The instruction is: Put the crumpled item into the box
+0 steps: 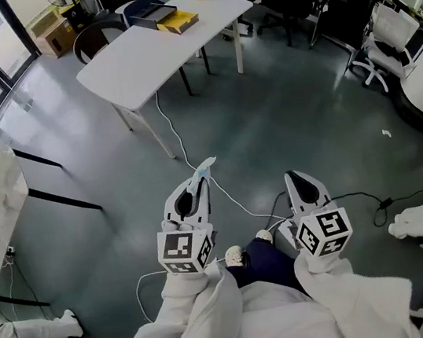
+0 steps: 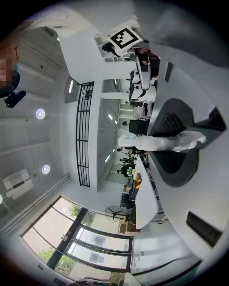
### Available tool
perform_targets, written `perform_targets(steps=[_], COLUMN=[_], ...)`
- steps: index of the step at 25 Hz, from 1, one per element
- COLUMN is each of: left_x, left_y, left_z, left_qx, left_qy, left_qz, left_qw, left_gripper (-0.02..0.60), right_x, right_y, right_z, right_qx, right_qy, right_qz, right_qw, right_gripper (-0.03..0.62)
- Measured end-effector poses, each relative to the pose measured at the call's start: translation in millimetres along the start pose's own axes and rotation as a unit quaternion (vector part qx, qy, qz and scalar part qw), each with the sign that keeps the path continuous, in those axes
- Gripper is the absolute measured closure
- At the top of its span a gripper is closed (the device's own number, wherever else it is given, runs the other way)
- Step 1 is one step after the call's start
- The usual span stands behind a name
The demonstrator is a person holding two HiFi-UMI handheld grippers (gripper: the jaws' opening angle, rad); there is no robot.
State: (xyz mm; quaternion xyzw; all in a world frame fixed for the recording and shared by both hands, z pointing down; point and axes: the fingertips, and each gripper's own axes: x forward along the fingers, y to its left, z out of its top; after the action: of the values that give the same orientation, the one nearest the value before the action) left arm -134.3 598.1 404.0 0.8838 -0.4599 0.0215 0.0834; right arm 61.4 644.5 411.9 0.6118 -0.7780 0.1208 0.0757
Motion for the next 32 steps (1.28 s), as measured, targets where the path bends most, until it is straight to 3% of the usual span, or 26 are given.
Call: perform_targets(steps=[12,20,32], left_x=[-13,-18,31], left_y=[-3,4,36], left_z=[9,8,12], left_qx=[0.023,0.024,0.025], left_qy=[-0.008,-0.004,0.004], left_qz=[-0.013,-0.003,0.021], left_qw=[0.9996,0.9997,0.9995], left_gripper=[0.522,0.521,0.519], right_x=[-9,-4,63], right_y=[12,15,1], right_z=[10,14,22], right_qx=[0.007,0.01,0.013], right_qy=[-0.046,-0.054,-0.039], right_qz=[-0.005,0.0,0.031], right_qw=[0.999,0.998,0.999], right_gripper=[0.559,0.557,0.557])
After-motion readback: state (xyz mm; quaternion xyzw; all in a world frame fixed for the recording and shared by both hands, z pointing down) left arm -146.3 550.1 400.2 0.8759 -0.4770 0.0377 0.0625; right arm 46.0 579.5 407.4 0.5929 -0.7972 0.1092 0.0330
